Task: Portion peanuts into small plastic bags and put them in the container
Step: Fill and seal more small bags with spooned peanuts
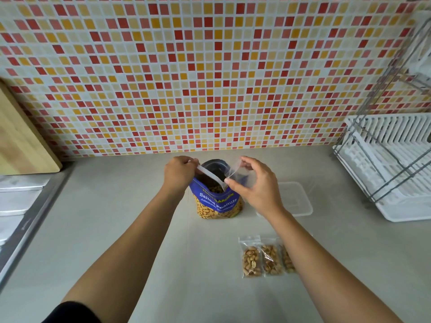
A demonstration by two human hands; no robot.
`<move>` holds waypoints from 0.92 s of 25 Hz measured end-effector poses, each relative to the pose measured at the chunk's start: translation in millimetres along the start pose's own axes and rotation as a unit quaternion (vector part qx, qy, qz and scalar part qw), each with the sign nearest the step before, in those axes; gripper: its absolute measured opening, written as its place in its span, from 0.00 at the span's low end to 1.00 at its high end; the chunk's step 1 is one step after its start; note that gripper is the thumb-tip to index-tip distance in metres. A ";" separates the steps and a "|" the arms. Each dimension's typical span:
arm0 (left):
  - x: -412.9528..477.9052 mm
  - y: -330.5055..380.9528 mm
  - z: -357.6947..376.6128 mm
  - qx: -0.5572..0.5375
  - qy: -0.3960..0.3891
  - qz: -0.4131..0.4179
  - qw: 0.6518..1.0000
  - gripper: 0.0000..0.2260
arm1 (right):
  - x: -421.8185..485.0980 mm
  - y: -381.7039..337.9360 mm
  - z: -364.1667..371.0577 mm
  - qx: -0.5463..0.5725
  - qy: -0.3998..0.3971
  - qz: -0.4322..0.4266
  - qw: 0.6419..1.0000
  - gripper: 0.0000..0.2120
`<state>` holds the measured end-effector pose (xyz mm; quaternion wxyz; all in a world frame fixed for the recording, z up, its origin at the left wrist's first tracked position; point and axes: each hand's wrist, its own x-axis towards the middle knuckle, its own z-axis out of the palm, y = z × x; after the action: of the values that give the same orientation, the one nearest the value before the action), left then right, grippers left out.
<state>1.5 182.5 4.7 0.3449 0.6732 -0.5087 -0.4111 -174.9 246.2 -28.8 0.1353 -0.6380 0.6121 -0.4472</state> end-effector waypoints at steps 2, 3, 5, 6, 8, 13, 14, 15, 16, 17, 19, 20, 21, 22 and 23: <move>2.1 0.9 -2.8 -0.052 0.000 -0.031 0.998 0.09 | 2.0 -1.7 -2.0 0.028 0.012 0.013 0.999 0.30; 2.6 1.8 -4.5 -0.072 0.002 -0.043 0.996 0.08 | 3.3 -2.5 -3.2 0.037 0.017 0.017 0.999 0.30; 3.6 2.3 -8.3 -0.101 0.004 -0.062 0.993 0.07 | 6.3 -3.2 -5.3 0.052 0.020 0.027 0.998 0.30; 4.1 2.0 -10.4 -0.112 0.004 -0.071 0.991 0.08 | 7.7 -3.2 -6.4 0.058 0.019 0.032 0.998 0.30; 4.7 0.9 -15.9 -0.126 0.010 -0.090 0.988 0.08 | 9.8 -3.1 -8.3 0.066 0.015 0.044 0.997 0.30; 10.5 -0.6 -37.5 -0.132 0.041 -0.108 0.984 0.07 | 8.2 -6.9 -7.7 0.039 -0.028 0.033 0.998 0.28; 10.7 2.1 -42.6 -0.141 0.046 -0.101 0.984 0.07 | 7.5 -7.8 -6.3 0.023 -0.040 0.025 0.999 0.28; 9.8 6.1 -47.9 -0.150 0.050 -0.094 0.983 0.08 | 7.0 -8.7 -4.9 0.007 -0.051 0.020 0.998 0.28; 8.4 11.0 -53.0 -0.155 0.054 -0.088 0.983 0.10 | 6.5 -10.0 -3.4 -0.007 -0.059 0.019 0.998 0.28; 6.7 16.5 -57.7 -0.158 0.058 -0.083 0.982 0.12 | 6.7 -11.3 -1.8 -0.016 -0.063 0.020 0.998 0.28; 5.8 27.6 -65.4 -0.164 0.065 -0.075 0.981 0.13 | 7.9 -15.5 1.3 -0.031 -0.069 0.022 0.997 0.28; 5.8 33.2 -68.1 -0.164 0.064 -0.068 0.982 0.13 | 8.9 -18.3 2.8 -0.040 -0.071 0.019 0.996 0.28; 5.0 39.1 -69.7 -0.156 0.061 -0.061 0.984 0.12 | 10.3 -21.2 4.5 -0.050 -0.072 0.014 0.996 0.29; 4.9 44.2 -70.2 -0.146 0.058 -0.053 0.986 0.10 | 11.8 -24.2 6.0 -0.056 -0.071 0.010 0.996 0.29; 4.2 48.5 -69.7 -0.136 0.056 -0.044 0.988 0.09 | 13.3 -26.6 7.5 -0.059 -0.070 0.008 0.996 0.29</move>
<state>45.7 169.8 76.3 0.4423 0.6639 -0.3979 -0.4530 -153.8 237.1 -8.5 0.1434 -0.6698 0.6312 -0.3638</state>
